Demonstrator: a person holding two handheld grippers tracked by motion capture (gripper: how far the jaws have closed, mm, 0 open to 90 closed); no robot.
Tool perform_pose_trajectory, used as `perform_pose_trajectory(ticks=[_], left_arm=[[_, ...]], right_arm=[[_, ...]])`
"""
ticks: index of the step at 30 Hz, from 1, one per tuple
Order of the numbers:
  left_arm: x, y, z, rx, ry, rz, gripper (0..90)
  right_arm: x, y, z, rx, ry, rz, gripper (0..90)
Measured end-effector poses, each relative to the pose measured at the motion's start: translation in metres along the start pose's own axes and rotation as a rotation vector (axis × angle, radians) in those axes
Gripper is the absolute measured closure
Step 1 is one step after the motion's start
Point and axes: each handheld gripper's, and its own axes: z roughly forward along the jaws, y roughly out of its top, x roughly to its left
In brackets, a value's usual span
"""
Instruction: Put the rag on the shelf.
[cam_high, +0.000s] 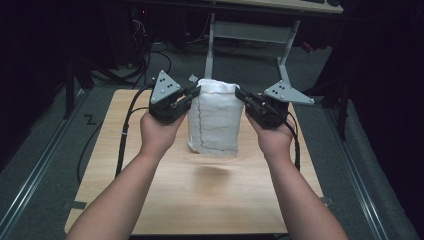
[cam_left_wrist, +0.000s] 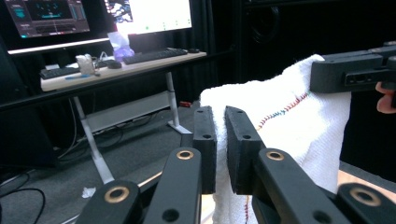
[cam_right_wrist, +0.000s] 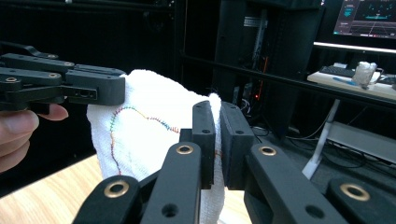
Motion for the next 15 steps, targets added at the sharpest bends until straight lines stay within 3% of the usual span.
perform_pose_trajectory(ticks=[10, 13, 15], left_arm=[[0.018, 0.011, 0.029, 0.021, 0.024, 0.035, 83.4], [0.021, 0.017, 0.035, 0.036, 0.019, 0.024, 83.7], [0.020, 0.020, 0.039, 0.056, 0.034, 0.057, 83.7]], right_arm=[[-0.022, 0.008, 0.025, 0.012, -0.024, 0.021, 86.1], [-0.029, 0.011, 0.030, 0.014, -0.038, 0.017, 86.2], [-0.032, 0.012, 0.034, 0.025, -0.050, 0.035, 86.2]])
